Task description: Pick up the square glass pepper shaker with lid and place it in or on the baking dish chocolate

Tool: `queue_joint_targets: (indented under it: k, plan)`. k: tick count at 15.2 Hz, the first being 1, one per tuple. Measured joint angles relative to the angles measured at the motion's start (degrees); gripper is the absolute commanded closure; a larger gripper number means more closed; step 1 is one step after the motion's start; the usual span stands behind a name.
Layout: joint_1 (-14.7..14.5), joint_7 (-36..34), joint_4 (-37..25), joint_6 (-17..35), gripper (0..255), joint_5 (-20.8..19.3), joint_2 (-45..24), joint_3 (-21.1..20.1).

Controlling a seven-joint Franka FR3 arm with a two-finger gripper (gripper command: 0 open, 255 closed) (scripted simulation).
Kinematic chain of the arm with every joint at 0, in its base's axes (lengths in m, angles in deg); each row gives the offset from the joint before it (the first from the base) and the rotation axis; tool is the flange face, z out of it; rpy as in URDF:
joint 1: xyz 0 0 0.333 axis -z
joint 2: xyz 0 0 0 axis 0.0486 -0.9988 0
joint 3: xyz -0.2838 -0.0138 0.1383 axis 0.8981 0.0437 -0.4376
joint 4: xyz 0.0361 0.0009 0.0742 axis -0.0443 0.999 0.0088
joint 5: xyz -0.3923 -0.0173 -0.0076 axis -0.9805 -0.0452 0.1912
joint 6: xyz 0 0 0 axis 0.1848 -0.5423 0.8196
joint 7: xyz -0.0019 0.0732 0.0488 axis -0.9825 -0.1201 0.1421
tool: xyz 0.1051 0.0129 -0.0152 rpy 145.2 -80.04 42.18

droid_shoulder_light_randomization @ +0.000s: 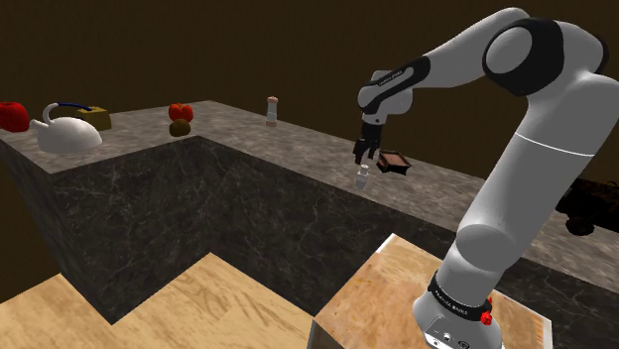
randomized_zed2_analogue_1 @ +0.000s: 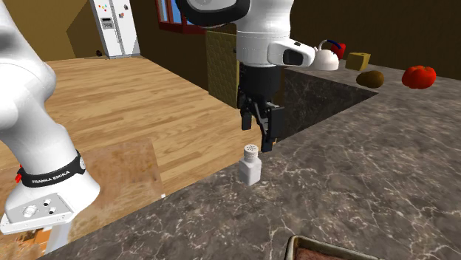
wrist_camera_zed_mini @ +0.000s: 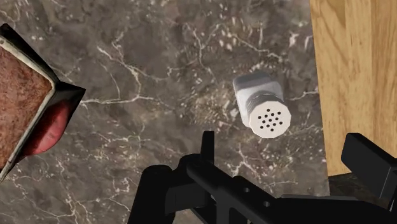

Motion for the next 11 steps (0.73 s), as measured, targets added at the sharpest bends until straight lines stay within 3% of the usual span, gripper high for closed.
queue_joint_targets:
  k: [5,11]
  plan:
    - [0.1,0.97,1.64,3.78,0,1.18,-2.37,0.18]
    - [0.11,1.03,1.92,4.25,0,1.28,-2.54,0.18]
